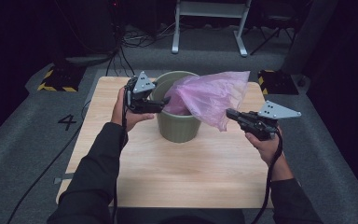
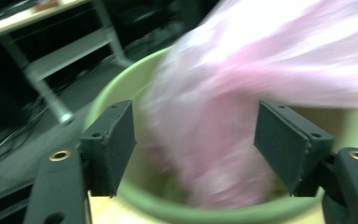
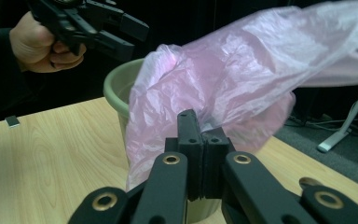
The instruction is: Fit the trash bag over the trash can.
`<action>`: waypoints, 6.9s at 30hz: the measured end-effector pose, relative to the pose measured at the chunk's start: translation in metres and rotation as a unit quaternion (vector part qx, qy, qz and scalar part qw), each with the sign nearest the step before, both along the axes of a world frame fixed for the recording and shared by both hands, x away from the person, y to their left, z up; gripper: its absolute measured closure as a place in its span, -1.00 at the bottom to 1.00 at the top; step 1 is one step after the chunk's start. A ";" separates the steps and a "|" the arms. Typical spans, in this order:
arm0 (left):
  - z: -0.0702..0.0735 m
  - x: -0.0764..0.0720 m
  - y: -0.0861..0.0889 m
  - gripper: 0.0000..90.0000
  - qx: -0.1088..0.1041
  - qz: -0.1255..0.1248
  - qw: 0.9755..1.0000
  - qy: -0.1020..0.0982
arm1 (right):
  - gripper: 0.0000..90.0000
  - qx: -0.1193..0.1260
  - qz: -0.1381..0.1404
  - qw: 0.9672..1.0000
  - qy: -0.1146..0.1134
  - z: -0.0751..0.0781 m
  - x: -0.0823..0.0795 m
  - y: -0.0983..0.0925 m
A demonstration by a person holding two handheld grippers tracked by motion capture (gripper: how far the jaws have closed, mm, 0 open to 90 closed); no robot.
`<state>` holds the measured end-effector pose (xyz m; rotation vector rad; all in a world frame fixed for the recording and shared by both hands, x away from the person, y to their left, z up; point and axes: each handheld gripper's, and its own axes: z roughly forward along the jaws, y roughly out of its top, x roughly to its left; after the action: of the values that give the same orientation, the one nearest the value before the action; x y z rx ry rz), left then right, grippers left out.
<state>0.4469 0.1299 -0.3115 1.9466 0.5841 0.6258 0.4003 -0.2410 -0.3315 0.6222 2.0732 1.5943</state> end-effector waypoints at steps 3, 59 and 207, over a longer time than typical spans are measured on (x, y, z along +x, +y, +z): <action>0.005 -0.017 -0.025 -0.45 0.018 -0.056 0.998 -0.017 | 1.00 -0.011 0.001 1.000 -0.008 0.007 -0.004 0.007; -0.016 -0.064 -0.021 0.01 0.018 -0.079 0.996 -0.040 | 0.09 -0.116 0.036 0.990 -0.067 0.023 -0.024 0.078; -0.029 -0.105 0.003 -0.38 -0.057 0.052 0.996 -0.046 | -0.37 -0.084 -0.077 0.993 -0.042 -0.017 -0.035 0.077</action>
<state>0.3421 0.1325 -0.3410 1.7804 0.6516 0.7283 0.3658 -0.1636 -0.3486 0.6282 2.0191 1.3231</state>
